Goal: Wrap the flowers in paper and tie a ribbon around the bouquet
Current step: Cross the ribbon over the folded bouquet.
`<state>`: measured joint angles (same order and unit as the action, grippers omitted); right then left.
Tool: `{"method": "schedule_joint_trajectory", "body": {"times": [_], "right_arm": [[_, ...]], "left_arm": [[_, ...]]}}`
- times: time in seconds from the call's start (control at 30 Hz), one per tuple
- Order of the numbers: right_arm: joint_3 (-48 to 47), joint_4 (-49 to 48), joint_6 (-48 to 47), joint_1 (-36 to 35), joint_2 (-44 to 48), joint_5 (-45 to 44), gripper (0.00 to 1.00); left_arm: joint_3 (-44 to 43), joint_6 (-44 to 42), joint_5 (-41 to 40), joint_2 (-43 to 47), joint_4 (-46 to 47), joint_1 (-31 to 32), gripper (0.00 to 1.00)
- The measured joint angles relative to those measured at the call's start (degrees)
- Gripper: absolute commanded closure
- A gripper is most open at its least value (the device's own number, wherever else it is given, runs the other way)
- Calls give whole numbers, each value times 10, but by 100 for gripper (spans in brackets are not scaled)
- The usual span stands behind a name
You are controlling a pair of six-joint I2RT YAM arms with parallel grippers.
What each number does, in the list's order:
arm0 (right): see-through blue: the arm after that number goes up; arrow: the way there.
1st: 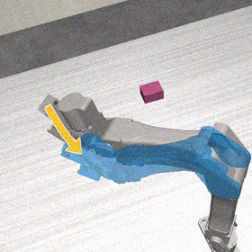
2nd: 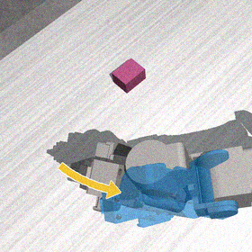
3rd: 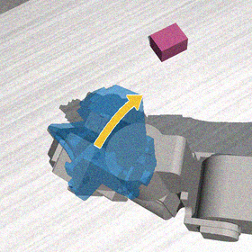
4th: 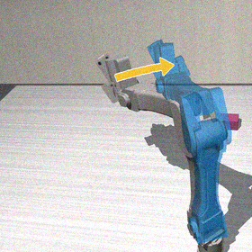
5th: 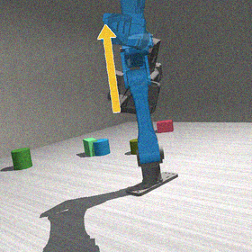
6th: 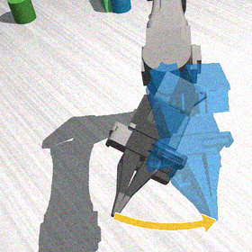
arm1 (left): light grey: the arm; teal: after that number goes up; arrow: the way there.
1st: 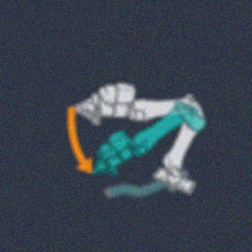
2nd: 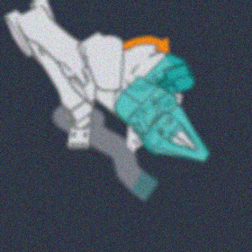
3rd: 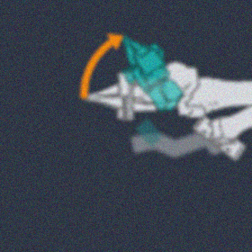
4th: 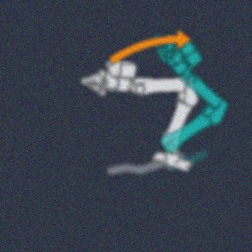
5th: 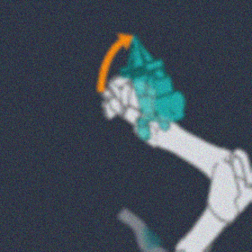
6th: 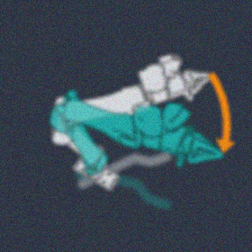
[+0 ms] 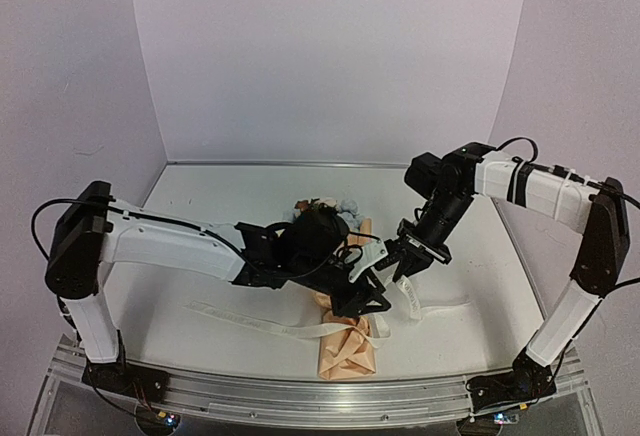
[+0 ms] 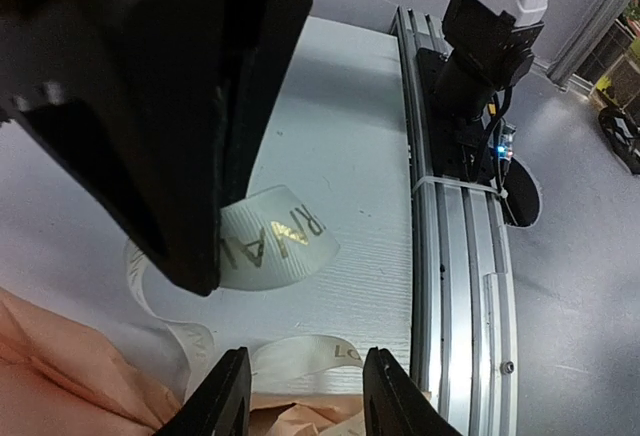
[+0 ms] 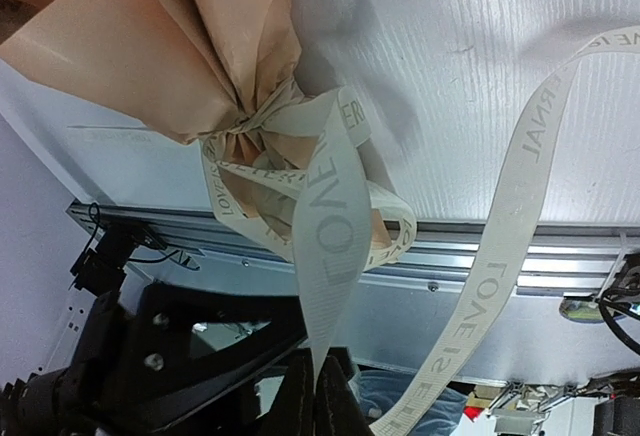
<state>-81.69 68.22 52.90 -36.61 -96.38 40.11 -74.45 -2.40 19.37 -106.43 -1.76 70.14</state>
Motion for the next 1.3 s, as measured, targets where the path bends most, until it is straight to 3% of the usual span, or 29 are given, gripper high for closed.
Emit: {"method": "schedule_joint_trajectory", "body": {"times": [0.3, 0.6, 0.97, 1.3], "right_arm": [[3, -46, 62, -46, 1, -16, 100], [3, -87, 29, -90, 2, -23, 100], [26, -84, -41, -95, 80, -22, 99], [42, -68, -69, -95, 88, -22, 99]], "left_arm": [[146, 42, -6, 143, 68, -44, 60], [241, 3, -12, 162, 163, -50, 59], [183, -61, 19, 79, 224, -51, 58], [108, -74, 48, 18, 228, -49, 57]]}}
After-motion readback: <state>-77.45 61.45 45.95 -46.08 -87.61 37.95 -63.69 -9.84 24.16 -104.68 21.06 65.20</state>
